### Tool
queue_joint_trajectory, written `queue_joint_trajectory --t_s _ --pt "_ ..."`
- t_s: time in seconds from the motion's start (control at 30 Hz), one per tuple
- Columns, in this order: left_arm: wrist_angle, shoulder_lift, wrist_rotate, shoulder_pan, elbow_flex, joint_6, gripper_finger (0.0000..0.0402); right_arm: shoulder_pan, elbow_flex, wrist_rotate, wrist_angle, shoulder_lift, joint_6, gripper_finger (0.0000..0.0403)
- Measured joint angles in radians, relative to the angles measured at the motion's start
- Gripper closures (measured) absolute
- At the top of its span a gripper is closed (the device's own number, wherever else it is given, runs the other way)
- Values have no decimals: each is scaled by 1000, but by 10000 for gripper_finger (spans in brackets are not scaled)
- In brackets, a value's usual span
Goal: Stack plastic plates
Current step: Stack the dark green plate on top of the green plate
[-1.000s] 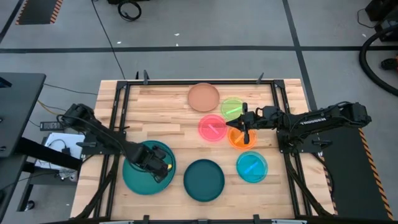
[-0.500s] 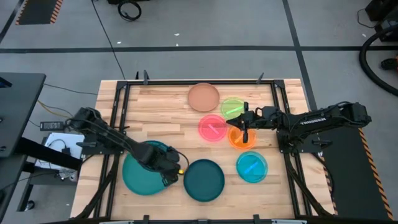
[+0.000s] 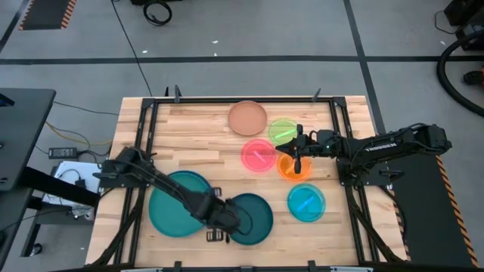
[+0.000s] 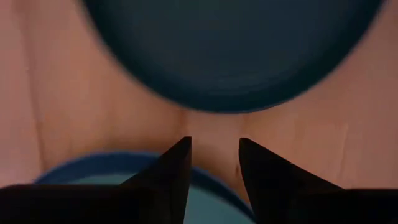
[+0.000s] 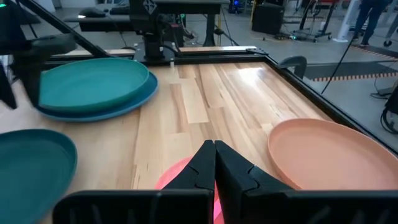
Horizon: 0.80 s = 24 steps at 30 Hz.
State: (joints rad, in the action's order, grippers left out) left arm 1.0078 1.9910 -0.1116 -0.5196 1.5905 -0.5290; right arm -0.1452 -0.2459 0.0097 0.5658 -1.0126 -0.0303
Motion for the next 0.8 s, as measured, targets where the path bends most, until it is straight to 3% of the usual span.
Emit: queue_joint_trajectory --t_s 0.27,0.57,0.8 --pt "-6 100 -69 -79 91 295 261 0 0 0 0 0 5 391" --pt "-71 106 -152 -107 100 658 261 2 0 -8 -24 0 20 391" --pt "-90 106 -136 -102 96 761 261 2 0 -10 -40 0 31 391"
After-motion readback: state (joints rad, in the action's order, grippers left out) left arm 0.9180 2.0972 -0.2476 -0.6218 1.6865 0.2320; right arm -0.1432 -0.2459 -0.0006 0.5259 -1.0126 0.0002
